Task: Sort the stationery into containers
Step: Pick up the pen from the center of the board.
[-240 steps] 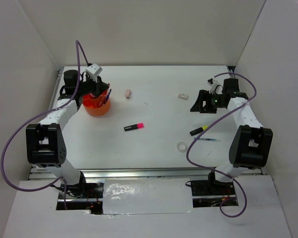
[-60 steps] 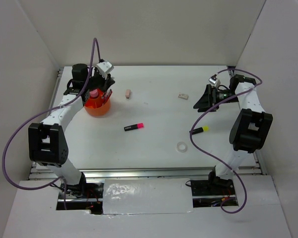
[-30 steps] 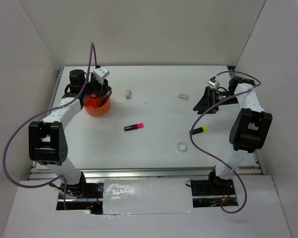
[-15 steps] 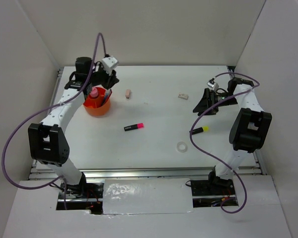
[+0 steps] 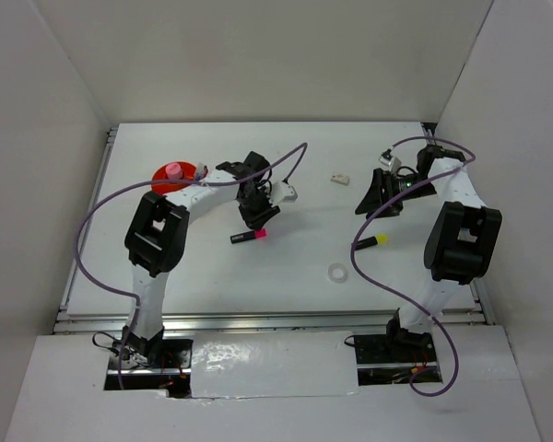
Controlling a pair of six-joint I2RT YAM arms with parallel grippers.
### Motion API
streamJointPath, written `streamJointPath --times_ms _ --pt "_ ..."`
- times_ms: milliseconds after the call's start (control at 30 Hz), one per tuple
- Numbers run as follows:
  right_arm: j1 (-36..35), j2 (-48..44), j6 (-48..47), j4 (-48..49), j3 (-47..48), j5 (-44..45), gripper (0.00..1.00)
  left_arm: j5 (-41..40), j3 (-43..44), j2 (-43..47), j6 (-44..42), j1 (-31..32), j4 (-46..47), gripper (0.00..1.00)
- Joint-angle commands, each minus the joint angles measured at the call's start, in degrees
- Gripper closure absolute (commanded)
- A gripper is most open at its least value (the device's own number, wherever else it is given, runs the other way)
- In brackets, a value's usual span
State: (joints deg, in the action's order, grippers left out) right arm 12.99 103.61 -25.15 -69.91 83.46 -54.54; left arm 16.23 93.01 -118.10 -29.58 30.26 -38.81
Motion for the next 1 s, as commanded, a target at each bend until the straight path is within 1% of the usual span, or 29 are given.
streamJointPath --times_ms 0,67,133,333,567,667,700,733,833,867,933,967 --pt "-0.2 -2.5 -0.2 2.1 -0.2 0.1 0.26 -5.1 4.4 -0.5 -0.9 1.6 -5.5 0.53" --pt "-0.2 -2.2 -0.2 2.1 -0.4 -0.3 0.26 -5.2 5.9 -2.5 -1.4 2.1 -7.2 0.44" --pt "-0.2 -2.0 -0.3 2.1 -0.4 -0.5 0.26 -5.1 7.1 -4.1 -2.0 2.3 -8.3 0.4" --pt "-0.1 -2.3 -0.6 2.2 -0.9 0.1 0.26 -4.6 6.1 -5.6 -3.4 2.5 -8.1 0.4" --pt "0.1 -1.7 -0.8 1.9 -0.5 0.0 0.26 -5.2 4.2 -7.0 -2.5 2.6 -7.2 0.42" --pt "0.2 -1.2 -0.8 1.9 -0.1 -0.1 0.26 -5.9 3.4 -7.3 -1.5 2.6 -6.5 0.47" --pt "0.1 -1.1 -0.7 1.8 -0.1 -0.3 0.26 -6.0 3.2 -7.1 -1.3 2.7 -6.1 0.52" --pt "0.1 -1.1 -0.7 1.8 0.1 -0.3 0.26 -5.9 3.0 -7.0 -0.8 2.7 -5.5 0.53" --pt "0.0 -0.8 -0.7 1.7 0.6 -0.3 0.27 -5.4 2.6 -6.5 0.5 2.7 -5.1 0.65" --pt "0.2 -0.8 -0.6 1.6 0.6 -0.3 0.26 -5.4 2.4 -6.3 1.7 2.6 -4.7 0.7" --pt "0.1 -0.9 -0.7 1.6 0.9 -0.2 0.27 -5.1 1.4 -4.9 3.0 2.4 -3.8 0.75" --pt "0.1 -0.8 -0.8 1.5 1.0 -0.1 0.27 -4.9 1.1 -3.0 3.7 2.3 -3.4 0.8"
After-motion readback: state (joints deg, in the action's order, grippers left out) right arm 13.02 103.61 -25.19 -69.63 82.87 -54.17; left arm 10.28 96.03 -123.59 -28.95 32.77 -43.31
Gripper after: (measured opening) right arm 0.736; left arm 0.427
